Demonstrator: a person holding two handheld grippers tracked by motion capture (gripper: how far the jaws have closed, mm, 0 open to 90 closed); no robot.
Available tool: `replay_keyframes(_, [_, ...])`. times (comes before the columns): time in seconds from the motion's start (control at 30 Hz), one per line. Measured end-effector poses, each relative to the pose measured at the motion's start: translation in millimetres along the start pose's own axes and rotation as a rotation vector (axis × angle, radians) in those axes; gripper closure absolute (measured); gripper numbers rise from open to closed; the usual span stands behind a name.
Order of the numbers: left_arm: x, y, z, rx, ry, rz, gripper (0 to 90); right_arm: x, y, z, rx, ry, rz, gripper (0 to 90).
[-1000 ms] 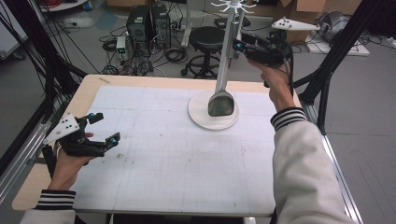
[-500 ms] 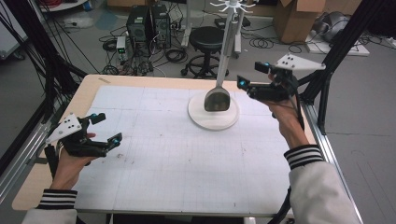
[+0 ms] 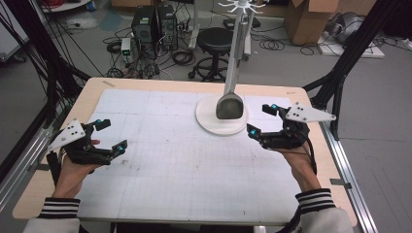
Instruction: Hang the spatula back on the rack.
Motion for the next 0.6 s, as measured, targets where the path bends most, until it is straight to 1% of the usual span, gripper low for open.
replay_keyframes(0.1, [0.1, -0.1, -0.8, -0.001, 0.000, -0.001, 1.7, -4.0, 9.3, -1.2, 0.009, 0.034, -0.014, 8.5])
replay_keyframes(0.13, [0.0, 0.1, -0.8, -0.001, 0.001, 0.000, 1.7, -5.5, 11.4, -1.4, 0.008, 0.049, -0.021, 5.4])
replay_keyframes(0.17, [-0.1, 0.2, -0.7, -0.001, 0.000, 0.001, 1.7, -5.8, 13.8, -0.5, 0.010, 0.054, -0.017, 0.0])
replay_keyframes(0.23, [-0.1, 0.5, -0.8, 0.000, 0.000, 0.003, 1.7, -6.4, 17.8, 3.0, 0.008, 0.057, -0.010, 0.0])
replay_keyframes(0.27, [-0.3, 0.4, -1.3, 0.000, 0.001, 0.002, 1.7, -6.3, 19.0, 4.8, 0.000, 0.059, -0.010, 0.0])
replay_keyframes(0.33, [-0.8, 0.5, -2.3, 0.005, 0.002, 0.003, 1.7, -5.3, 23.2, 11.8, -0.016, 0.041, -0.007, 0.0])
replay_keyframes(0.37, [-0.9, 0.5, -2.8, 0.007, 0.003, 0.003, 1.7, -4.8, 24.7, 15.3, -0.019, 0.021, -0.011, 0.3])
replay_keyframes(0.4, [-1.0, 0.7, -3.3, 0.005, 0.005, 0.005, 1.7, -4.3, 26.5, 17.4, -0.018, 0.006, -0.012, 1.7])
replay_keyframes(0.43, [-1.2, 0.7, -3.6, 0.005, 0.005, 0.004, 1.7, -4.1, 28.5, 18.8, -0.016, 0.001, -0.012, 2.9])
replay_keyframes(0.47, [-1.7, 0.7, -3.5, 0.008, 0.003, 0.005, 1.7, -4.4, 29.8, 18.6, -0.013, 0.019, -0.021, 3.2])
replay_keyframes(0.5, [-2.1, 0.4, -3.8, 0.004, 0.003, 0.001, 1.7, -4.7, 31.4, 19.8, -0.008, 0.005, -0.025, 4.3])
replay_keyframes(0.57, [-3.1, 0.5, -4.4, 0.007, 0.004, 0.002, 1.7, -5.5, 34.9, 17.9, 0.007, 0.026, -0.035, 4.5])
replay_keyframes(0.6, [-3.4, 0.8, -4.6, 0.005, 0.004, 0.003, 1.7, -6.2, 36.9, 18.1, 0.018, 0.016, -0.039, 4.9])
Point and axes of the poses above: each handheld gripper's, and its own axes: x roughly forward along the jaws, y roughly out of its underside, z roughly to its left, the point moved 10 cm from there along x, roughly forward along the jaws, and after that the axes turned 11 degrees about z, right-handed, at the moved point
